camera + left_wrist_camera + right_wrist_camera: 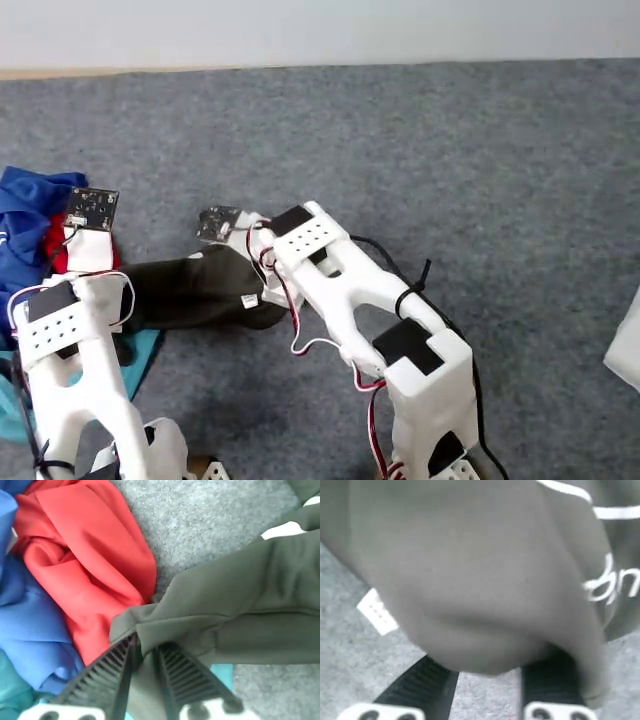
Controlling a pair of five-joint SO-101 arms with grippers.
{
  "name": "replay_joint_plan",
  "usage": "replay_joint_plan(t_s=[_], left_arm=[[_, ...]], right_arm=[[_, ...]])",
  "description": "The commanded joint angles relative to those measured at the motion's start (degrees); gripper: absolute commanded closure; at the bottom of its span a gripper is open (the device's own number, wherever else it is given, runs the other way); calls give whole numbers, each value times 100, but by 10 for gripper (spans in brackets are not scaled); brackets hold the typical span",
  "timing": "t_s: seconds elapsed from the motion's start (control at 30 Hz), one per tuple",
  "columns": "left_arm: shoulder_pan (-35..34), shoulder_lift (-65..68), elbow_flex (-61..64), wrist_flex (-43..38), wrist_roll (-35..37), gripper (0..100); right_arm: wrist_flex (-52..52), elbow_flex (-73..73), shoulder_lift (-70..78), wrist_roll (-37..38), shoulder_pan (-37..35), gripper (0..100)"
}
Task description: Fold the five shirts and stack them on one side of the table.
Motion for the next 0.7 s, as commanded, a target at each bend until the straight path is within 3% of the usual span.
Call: replay_joint_plan(t_s=[0.0,0.67], left_arm=[[26,-79,-31,-114,9,997],[26,-79,-66,-114,9,997]], right_arm=[[-48,-492,-48,62,215,977],[2492,-2848,-57,264,382,987]])
